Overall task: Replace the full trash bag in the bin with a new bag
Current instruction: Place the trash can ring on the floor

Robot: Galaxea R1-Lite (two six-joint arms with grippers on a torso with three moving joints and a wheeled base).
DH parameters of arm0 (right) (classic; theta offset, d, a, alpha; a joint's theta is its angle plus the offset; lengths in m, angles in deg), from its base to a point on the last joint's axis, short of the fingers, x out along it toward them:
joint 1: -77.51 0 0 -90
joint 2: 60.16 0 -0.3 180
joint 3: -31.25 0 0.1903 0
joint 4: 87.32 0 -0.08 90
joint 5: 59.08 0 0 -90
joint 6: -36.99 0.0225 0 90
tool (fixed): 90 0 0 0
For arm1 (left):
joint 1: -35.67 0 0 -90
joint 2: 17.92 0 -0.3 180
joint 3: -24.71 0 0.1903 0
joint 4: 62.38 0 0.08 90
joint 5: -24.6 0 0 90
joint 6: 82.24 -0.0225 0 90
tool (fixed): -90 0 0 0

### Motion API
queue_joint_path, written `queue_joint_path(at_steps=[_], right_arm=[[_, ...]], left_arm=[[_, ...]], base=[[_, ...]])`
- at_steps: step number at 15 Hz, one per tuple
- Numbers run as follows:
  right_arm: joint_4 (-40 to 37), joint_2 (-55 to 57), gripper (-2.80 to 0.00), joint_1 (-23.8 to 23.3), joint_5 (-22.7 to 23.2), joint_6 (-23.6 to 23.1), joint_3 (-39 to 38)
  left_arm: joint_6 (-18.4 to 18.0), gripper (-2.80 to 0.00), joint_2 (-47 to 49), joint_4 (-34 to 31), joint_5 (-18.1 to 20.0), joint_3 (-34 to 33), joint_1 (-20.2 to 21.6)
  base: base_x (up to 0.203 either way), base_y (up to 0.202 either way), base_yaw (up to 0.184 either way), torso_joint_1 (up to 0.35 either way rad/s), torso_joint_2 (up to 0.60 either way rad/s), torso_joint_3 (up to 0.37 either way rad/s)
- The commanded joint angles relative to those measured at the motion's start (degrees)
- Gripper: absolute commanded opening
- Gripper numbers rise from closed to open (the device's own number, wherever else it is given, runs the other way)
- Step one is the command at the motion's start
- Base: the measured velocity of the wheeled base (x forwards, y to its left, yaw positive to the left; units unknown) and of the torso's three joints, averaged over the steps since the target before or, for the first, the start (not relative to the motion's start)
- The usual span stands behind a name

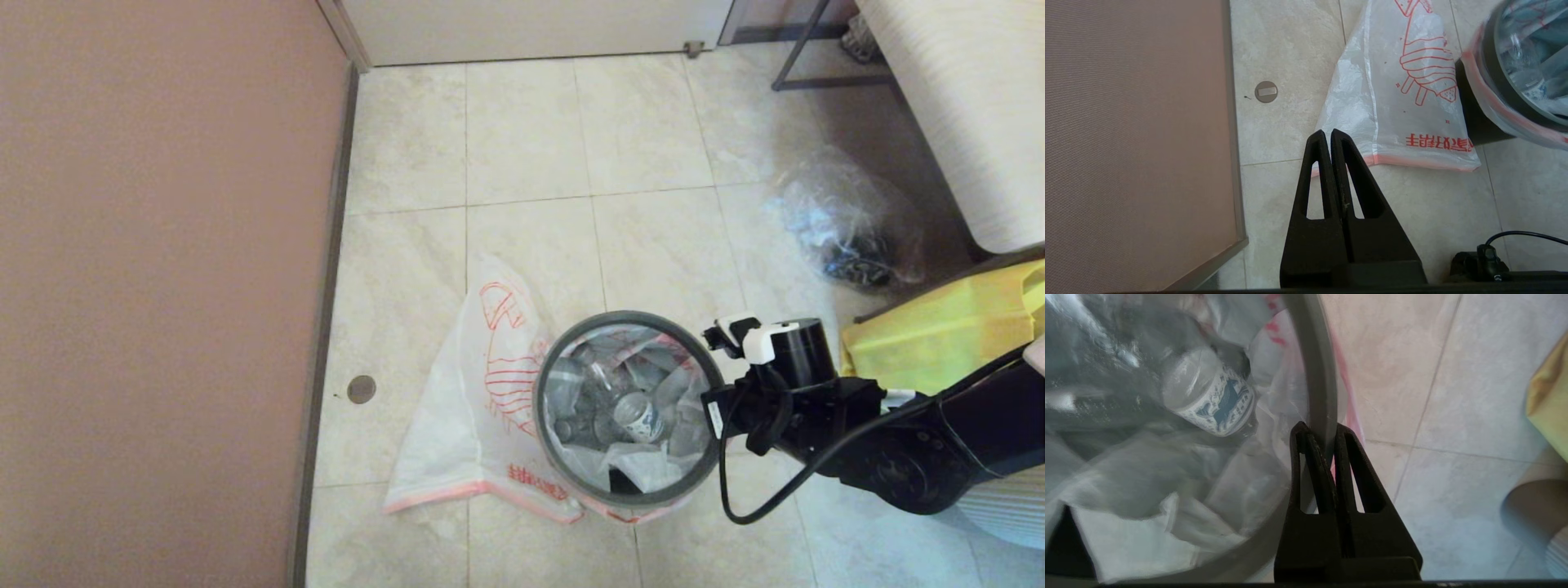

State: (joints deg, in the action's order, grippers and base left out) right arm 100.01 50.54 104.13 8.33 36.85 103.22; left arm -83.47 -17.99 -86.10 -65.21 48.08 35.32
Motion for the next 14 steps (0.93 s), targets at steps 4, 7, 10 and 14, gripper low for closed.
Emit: queue_joint_path(at_steps=[4,7,10,14], right_arm=[[-1.1,-4.5,-2.80,0.9,-0.3,-0.4,-0.7],[-2.6,-7.4,-2.80,2.5,-0.3,-0.6,-0.8],[-8.1,-13.4,-2.80,5.0,-0.3,-0.4,-0.9],[-20.6,-24.4,-2.80,5.9,-0.4,0.7,-2.2]], left_arm=[[0.0,-2.80,0.1,0.0,0.0,0.0,0.0],[0.0,-2.80,0.1,0.0,0.0,0.0,0.0],[0.0,-2.80,0.1,0.0,0.0,0.0,0.0],[0.0,-2.80,0.1,0.0,0.0,0.0,0.0]], base=[[0.000,0.000,0.000,0.000,0.00,0.000],[0.000,0.000,0.000,0.000,0.00,0.000],[0.000,0.000,0.000,0.000,0.00,0.000],[0.000,0.000,0.000,0.000,0.00,0.000]])
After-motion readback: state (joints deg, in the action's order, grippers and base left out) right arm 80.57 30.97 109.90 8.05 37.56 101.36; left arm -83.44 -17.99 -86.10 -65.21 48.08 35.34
